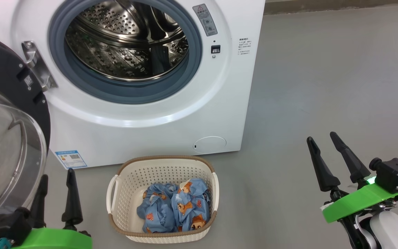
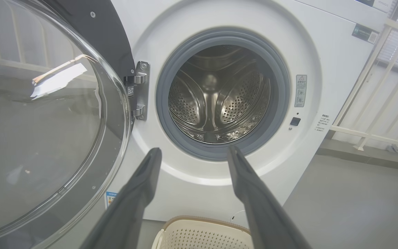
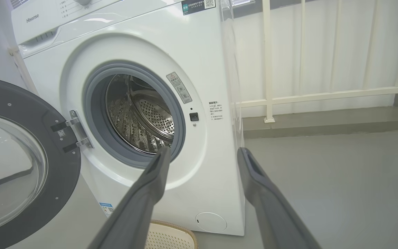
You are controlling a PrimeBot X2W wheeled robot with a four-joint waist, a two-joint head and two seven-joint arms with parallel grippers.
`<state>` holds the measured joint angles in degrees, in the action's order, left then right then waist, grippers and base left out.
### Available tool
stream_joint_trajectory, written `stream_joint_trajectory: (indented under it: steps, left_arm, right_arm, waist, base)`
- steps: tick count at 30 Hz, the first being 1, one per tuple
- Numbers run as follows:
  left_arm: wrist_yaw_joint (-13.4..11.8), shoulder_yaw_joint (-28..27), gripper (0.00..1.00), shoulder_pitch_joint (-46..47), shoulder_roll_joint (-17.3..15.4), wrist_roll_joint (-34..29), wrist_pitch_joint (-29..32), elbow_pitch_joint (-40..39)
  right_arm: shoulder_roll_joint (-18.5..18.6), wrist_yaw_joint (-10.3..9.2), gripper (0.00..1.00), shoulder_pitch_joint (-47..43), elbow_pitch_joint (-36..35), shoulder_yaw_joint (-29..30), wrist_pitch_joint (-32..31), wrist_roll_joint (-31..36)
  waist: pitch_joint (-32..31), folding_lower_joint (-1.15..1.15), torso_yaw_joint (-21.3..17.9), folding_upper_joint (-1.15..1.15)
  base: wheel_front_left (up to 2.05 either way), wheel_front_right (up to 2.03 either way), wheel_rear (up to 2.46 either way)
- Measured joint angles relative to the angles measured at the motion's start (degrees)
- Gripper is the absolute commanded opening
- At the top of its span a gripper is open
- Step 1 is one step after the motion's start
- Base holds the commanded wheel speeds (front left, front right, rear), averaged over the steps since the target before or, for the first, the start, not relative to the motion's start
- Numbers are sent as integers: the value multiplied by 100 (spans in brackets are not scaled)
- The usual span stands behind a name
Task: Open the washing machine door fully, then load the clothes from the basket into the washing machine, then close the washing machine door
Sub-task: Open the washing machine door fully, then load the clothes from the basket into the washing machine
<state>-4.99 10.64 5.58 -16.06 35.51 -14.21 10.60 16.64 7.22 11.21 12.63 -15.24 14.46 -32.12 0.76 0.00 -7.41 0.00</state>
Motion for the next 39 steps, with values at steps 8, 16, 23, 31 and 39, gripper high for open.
stream_joint_trajectory:
  steps: [8, 16, 23, 31, 39]
  left_arm:
    - [77, -2, 100, -2, 45, -109, -1, -26]
    - [98, -1, 100, -2, 46, -224, -1, -26]
    - [143, 12, 100, -2, 45, -280, -1, -24]
    - [244, 69, 100, -1, 24, -287, -1, -24]
    - [244, 99, 100, -1, -16, -291, -1, -3]
  right_arm:
    - [10, 0, 100, 0, 1, 102, 0, 0]
    - [33, 0, 100, 0, 3, 136, 0, 1]
    - [34, 0, 100, 0, 2, 156, 0, 42]
    - [31, 0, 100, 0, 1, 154, 0, 42]
    - [31, 0, 100, 0, 1, 149, 0, 42]
  waist:
    - [-1, 0, 10, 0]
    - [3, 1, 23, 0]
    - [43, 0, 46, 0]
    - [67, 0, 43, 0]
    - [64, 0, 37, 0]
  base:
    - [0, 0, 0]
    - [0, 0, 0]
    - [0, 0, 0]
    - [0, 0, 0]
    - [0, 0, 0]
